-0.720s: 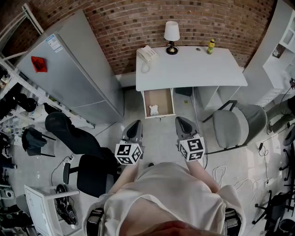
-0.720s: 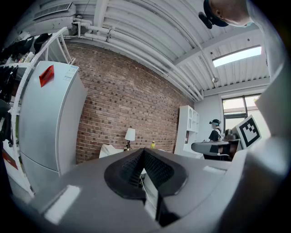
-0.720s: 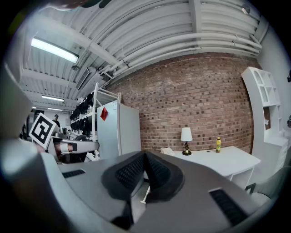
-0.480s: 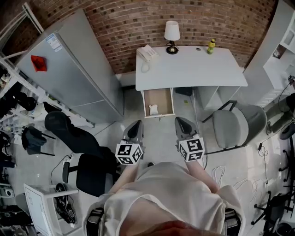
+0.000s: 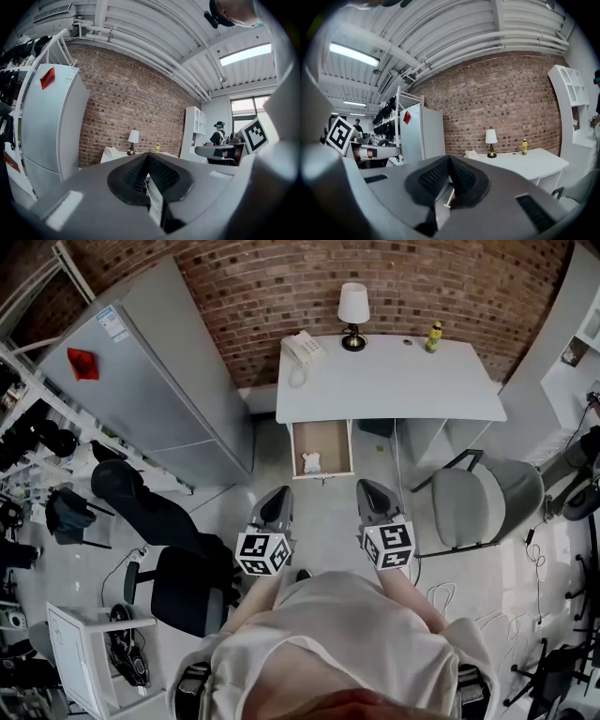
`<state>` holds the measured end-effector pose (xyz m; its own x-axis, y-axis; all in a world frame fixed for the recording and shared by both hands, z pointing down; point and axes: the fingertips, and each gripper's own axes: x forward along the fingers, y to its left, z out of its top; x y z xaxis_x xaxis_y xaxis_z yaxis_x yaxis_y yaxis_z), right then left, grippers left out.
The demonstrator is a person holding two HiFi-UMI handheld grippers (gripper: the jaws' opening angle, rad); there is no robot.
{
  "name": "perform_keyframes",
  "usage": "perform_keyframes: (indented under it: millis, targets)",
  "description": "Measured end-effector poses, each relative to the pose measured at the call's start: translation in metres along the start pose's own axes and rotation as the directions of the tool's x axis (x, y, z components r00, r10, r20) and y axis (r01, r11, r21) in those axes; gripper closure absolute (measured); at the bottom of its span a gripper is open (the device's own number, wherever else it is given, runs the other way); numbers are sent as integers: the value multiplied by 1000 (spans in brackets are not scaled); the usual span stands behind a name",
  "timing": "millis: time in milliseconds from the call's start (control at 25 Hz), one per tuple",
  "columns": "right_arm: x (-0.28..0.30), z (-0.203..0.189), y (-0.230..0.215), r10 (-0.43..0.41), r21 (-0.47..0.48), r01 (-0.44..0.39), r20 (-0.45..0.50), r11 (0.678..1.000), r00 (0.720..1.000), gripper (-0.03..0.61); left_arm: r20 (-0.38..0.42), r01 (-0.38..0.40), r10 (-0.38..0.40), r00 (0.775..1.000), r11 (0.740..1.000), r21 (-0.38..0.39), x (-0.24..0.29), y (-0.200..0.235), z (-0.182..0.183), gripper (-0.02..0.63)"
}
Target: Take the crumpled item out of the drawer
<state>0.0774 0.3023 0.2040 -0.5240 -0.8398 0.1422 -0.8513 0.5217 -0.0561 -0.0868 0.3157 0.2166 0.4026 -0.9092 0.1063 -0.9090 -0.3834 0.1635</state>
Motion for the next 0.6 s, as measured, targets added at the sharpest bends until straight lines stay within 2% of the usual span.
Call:
perform_keyframes:
  millis: [360, 600]
  targets:
    - [-14, -9, -19, 51, -10, -51, -21, 999, 998, 572, -8, -27, 27, 1000, 999, -23, 8, -31, -13, 604]
    - [-12, -11, -29, 68, -2, -68, -23, 998, 997, 572, -3, -9, 9, 1000, 1000, -14, 19, -45, -10, 604]
